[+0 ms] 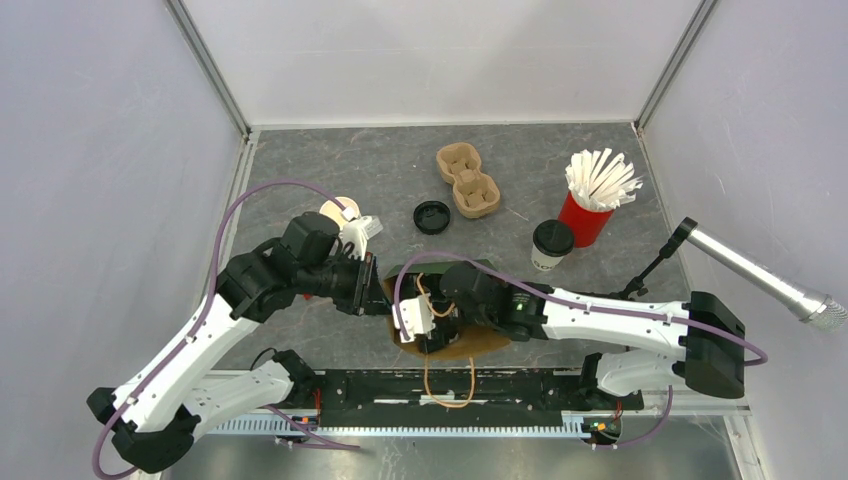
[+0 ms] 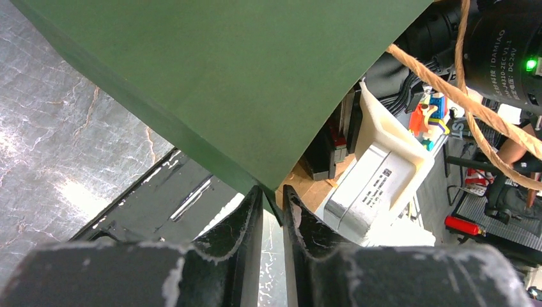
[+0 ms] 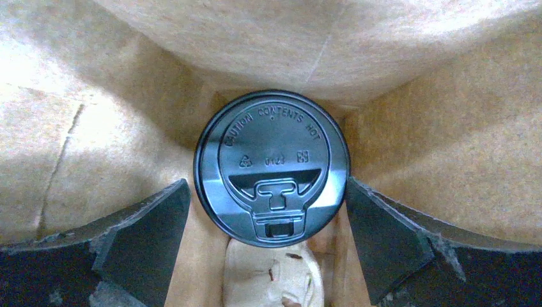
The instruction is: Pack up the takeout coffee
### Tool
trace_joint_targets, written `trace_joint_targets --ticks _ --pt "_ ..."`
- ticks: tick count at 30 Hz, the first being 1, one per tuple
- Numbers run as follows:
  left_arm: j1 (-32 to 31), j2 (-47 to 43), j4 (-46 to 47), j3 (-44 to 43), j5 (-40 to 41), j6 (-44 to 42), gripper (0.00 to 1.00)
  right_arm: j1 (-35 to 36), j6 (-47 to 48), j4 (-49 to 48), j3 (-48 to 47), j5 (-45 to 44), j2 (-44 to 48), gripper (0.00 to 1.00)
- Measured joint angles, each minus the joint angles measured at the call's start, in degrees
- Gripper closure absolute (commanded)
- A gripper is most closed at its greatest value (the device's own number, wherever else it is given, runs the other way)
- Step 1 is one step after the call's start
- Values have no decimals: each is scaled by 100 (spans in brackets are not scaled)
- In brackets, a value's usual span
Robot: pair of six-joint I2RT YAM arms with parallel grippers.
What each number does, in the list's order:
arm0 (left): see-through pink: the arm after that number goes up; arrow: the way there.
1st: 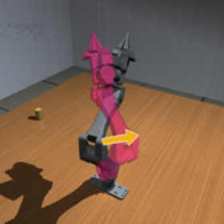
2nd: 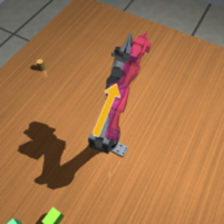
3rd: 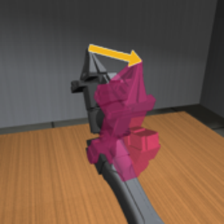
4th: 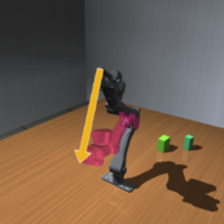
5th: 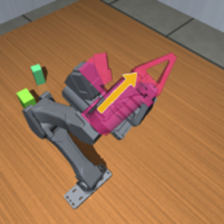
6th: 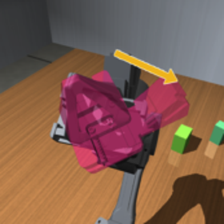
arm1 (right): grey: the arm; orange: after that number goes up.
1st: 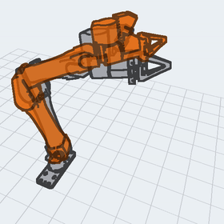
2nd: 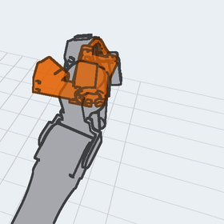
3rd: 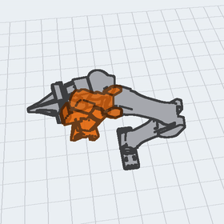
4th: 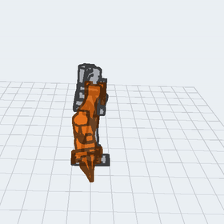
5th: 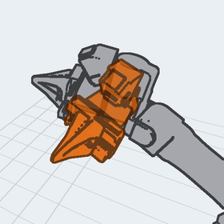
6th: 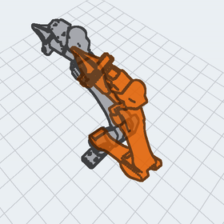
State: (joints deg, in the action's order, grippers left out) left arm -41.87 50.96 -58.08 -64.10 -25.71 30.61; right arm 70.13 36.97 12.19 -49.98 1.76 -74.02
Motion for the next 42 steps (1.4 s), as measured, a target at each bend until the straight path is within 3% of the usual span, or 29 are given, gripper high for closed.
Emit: trace_joint_targets --ticks 7,14,26,36,42 --pt "0 -61 -2 2 4 0 78 0 153 -26 20 323 24 2" --pt "0 -76 -2 35 7 0 80 0 350 -140 52 -48 -96 2" --pt "0 -66 0 48 17 2 80 11 605 -485 201 -514 -85 30" --pt "0 70 -166 -216 411 2 83 11 302 -374 114 -518 315 33" --pt "0 529 -599 -944 785 -2 88 11 -105 345 -645 -468 341 35"
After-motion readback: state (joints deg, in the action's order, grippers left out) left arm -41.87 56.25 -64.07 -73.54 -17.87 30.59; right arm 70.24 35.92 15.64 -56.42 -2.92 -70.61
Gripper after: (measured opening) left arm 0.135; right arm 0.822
